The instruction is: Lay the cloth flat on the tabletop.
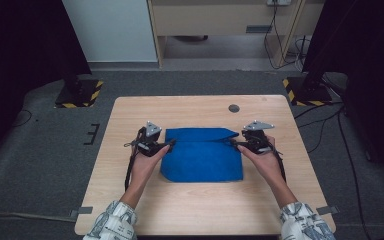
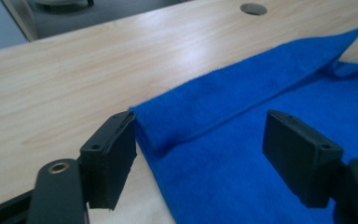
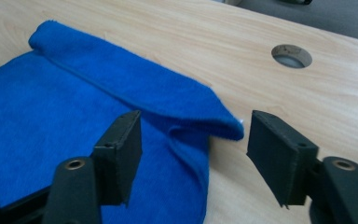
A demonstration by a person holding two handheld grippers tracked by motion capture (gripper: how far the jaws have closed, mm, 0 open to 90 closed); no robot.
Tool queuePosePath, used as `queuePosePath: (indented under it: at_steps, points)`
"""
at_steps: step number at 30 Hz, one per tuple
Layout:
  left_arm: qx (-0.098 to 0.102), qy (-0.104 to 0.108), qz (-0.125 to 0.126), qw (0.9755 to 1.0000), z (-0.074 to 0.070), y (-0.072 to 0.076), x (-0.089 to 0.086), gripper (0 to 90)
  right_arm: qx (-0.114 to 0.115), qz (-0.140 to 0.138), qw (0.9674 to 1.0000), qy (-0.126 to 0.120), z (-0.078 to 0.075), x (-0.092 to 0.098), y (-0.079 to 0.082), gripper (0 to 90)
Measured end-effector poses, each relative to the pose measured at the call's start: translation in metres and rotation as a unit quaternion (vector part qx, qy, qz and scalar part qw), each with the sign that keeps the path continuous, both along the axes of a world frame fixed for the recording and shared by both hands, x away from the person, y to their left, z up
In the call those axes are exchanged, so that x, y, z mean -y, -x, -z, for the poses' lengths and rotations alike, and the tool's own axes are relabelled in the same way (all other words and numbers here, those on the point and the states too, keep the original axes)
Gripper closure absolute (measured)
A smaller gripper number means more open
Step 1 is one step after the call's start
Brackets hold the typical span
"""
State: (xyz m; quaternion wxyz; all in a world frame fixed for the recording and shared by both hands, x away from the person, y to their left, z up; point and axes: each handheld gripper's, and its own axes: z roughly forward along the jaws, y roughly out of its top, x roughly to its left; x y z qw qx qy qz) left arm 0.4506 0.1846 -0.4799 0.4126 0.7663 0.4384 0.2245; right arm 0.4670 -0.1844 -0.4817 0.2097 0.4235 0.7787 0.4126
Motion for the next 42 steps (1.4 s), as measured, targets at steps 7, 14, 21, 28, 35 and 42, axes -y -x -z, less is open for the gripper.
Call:
queuePosePath:
  at_steps: [7,14,21,28,35,42]
  points:
    - [-0.018,-0.022,0.012,0.9995,0.011,0.014,-0.006,20.6,-0.015,-0.012,0.9998,-0.003,0.014,0.005,0.022,48.9]
    - [-0.023,-0.047,0.024,0.9984,0.016,0.028,-0.008,23.1,-0.028,-0.029,0.9991,0.009,0.029,0.011,0.041,52.9]
    - [-0.036,-0.069,0.037,0.9963,0.028,0.045,-0.012,27.9,-0.033,-0.032,0.9989,-0.005,0.033,0.014,0.055,55.3]
    - [-0.046,-0.078,0.050,0.9946,0.035,0.054,-0.016,31.0,-0.044,-0.030,0.9986,-0.002,0.038,0.014,0.060,50.1]
    - [-0.060,-0.096,0.052,0.9921,0.044,0.052,-0.016,36.8,-0.061,-0.030,0.9976,0.013,0.048,0.010,0.059,45.1]
    - [-0.066,-0.093,0.060,0.9917,0.045,0.052,-0.014,45.1,-0.063,-0.035,0.9971,0.024,0.051,0.005,0.059,46.8]
